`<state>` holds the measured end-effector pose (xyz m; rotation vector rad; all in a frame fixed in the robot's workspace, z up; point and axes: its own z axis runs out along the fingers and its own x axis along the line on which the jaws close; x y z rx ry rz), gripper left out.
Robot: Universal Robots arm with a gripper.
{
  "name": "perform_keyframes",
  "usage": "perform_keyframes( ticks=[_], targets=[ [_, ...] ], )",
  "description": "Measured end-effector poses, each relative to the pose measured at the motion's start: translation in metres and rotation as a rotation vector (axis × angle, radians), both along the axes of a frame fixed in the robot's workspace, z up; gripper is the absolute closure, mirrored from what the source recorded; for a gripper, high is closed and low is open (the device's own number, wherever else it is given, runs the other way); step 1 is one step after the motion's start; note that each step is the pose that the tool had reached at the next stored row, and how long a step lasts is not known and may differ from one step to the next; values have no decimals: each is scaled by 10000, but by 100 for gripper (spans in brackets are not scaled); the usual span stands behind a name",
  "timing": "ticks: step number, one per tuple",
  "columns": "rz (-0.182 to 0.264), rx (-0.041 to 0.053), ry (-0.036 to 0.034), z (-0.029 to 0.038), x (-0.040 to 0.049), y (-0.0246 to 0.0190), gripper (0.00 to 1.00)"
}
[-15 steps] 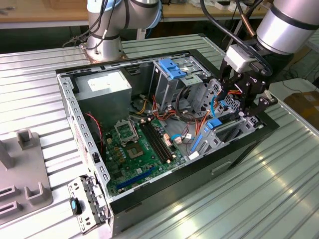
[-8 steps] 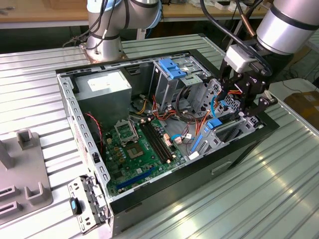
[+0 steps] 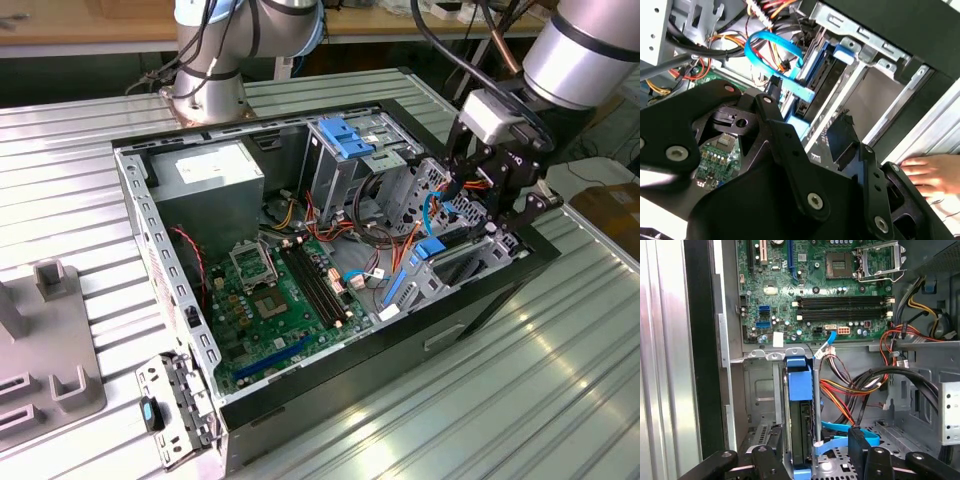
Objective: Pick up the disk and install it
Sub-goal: 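Insert the first disk wire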
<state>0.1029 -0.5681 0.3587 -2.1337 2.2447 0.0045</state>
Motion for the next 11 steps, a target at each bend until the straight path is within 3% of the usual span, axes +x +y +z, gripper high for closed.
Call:
perform_keyframes(
  ticks=[1,2,8,11],
  targets=[
    [0,0,8,-59,17,2,37],
    [0,1,11,-69,31,1,37],
    [0,0,12,-69,40,2,38],
    [-1,-1,12,-69,42,2,58]
  ],
)
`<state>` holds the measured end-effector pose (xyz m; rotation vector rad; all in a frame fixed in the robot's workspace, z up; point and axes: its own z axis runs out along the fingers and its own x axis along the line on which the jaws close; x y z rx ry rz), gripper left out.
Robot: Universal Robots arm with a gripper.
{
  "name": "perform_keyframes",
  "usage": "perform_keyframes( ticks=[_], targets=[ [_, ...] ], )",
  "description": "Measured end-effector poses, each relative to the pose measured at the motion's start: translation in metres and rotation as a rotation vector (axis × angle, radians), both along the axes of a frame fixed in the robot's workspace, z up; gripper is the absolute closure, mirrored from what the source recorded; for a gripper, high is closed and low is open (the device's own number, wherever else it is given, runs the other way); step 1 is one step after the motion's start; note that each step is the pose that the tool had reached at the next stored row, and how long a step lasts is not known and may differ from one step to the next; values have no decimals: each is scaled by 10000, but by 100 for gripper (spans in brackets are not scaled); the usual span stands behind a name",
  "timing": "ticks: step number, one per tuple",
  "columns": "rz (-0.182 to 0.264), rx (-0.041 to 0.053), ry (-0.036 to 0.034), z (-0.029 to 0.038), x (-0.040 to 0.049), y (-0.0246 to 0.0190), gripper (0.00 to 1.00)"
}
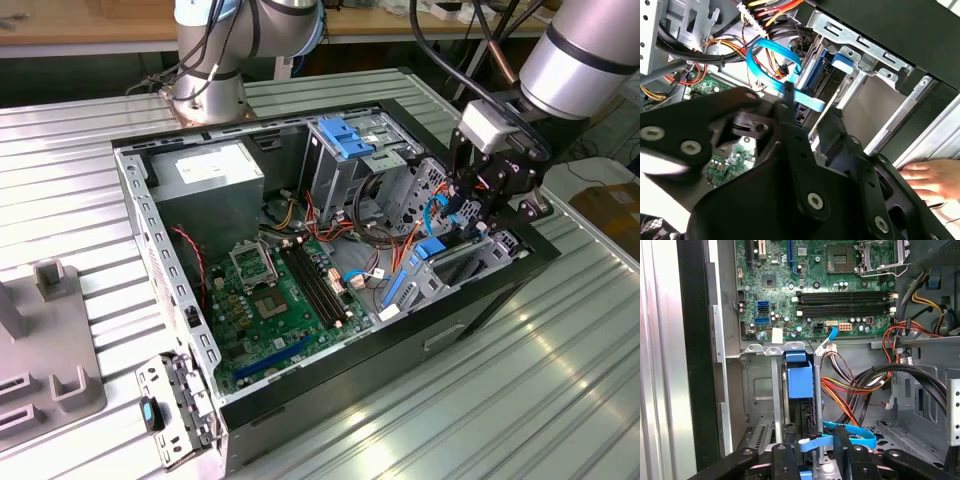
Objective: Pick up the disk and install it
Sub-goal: 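Insert the first disk wire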
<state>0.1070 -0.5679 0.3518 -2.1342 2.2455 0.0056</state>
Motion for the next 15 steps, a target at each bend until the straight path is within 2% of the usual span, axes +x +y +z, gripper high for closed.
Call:
perform_keyframes(
  ticks=[1,2,3,4,5,6,9,11,12,15],
  targets=[
    [0,1,0,32,3,-1,58],
    [0,266,0,185,3,-18,58],
    [0,668,0,185,3,-50,58],
    [-1,908,0,173,2,-127,58],
    [0,911,0,154,2,-151,58],
    [0,922,0,105,3,-153,58],
    [1,955,0,14,13,-150,58],
    [-1,1083,-1,-7,13,-146,58],
    [0,1234,-1,-14,13,-139,58],
    [1,1308,-1,-15,14,-114,58]
  ],
)
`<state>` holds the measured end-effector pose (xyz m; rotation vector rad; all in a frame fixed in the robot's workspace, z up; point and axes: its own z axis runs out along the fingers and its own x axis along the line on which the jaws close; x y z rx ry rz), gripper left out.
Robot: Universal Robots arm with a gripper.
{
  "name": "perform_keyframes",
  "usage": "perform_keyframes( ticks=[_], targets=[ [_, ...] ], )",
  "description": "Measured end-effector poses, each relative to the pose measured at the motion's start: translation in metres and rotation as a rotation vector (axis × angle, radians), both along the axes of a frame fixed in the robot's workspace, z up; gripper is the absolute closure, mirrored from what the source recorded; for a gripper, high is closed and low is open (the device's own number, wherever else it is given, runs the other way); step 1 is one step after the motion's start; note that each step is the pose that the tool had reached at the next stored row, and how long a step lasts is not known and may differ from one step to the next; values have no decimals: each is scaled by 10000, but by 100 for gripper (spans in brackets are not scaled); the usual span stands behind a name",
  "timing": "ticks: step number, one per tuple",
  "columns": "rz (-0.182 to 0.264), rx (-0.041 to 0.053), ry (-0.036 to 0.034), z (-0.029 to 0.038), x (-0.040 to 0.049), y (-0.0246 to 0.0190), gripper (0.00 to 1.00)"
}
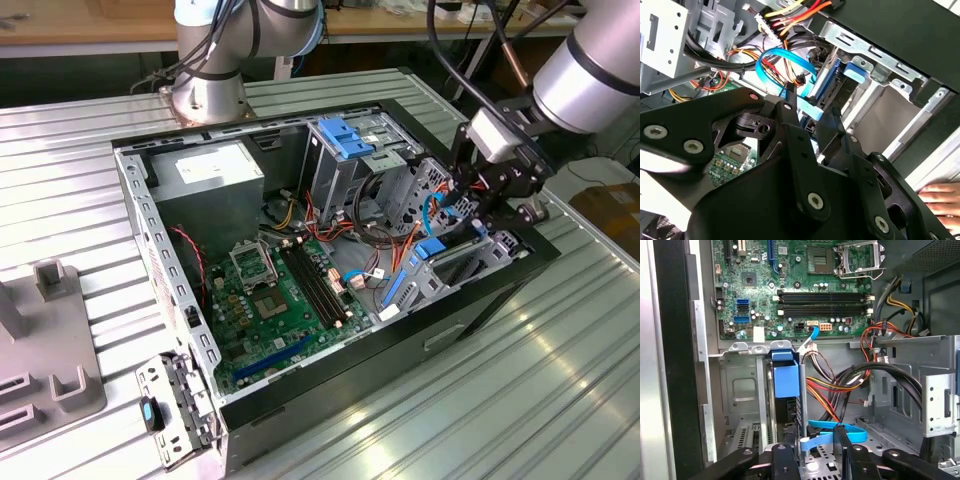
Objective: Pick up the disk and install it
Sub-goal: 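Insert the first disk wire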
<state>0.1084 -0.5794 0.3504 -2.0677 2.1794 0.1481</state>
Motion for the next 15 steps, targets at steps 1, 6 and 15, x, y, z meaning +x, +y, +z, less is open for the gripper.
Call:
perform_keyframes(
  ticks=[1,6,15],
  targets=[
    [0,18,0,0,0,8,58],
    [-1,32,0,-1,-1,12,59],
    [59,-288,0,4,-2,14,84]
  ],
)
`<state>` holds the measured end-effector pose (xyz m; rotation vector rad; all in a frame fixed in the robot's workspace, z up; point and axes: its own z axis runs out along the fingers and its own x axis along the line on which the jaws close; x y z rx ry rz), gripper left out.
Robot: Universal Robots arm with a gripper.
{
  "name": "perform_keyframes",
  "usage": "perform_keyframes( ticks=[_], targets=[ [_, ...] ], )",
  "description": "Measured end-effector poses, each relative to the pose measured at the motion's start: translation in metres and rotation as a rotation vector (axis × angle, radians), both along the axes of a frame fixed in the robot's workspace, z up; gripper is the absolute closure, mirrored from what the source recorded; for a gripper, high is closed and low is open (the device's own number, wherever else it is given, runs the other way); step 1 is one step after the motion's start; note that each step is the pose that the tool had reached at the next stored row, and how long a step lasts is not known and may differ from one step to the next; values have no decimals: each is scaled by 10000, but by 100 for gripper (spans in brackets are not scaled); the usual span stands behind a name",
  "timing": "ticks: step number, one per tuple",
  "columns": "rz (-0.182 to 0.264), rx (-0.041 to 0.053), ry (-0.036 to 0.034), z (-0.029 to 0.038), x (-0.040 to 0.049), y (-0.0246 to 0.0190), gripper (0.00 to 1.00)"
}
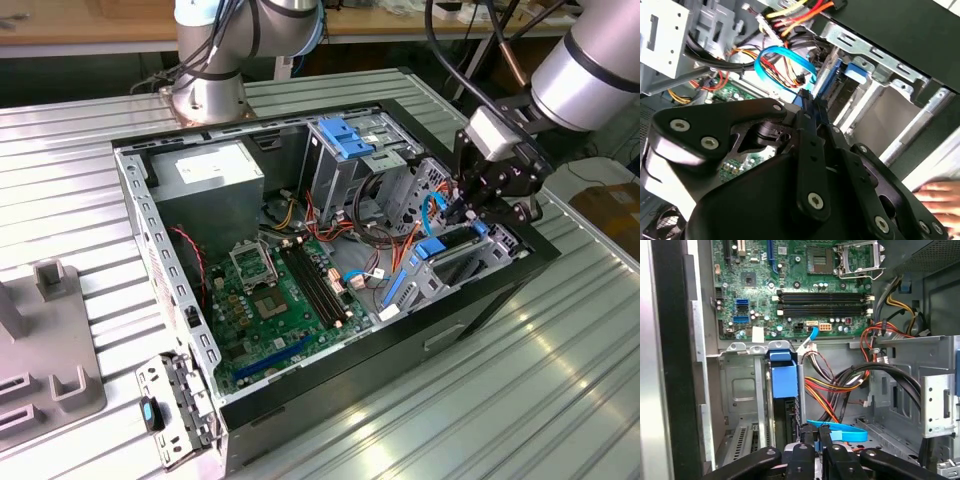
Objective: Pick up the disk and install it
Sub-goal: 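Insert the first disk wire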
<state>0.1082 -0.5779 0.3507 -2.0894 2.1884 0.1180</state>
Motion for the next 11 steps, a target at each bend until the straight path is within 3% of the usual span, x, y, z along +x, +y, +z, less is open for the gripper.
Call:
perform_keyframes(
  ticks=[2,4,5,6,7,11],
  targets=[
    [226,-189,-7,8,-4,35,84],
    [343,-274,-98,9,-8,39,84],
    [368,-594,-162,9,-23,39,84],
    [374,-1000,-191,11,-47,49,84],
    [373,-1045,-201,10,-55,58,84],
    [372,-1060,-219,10,-85,72,84]
  ],
)
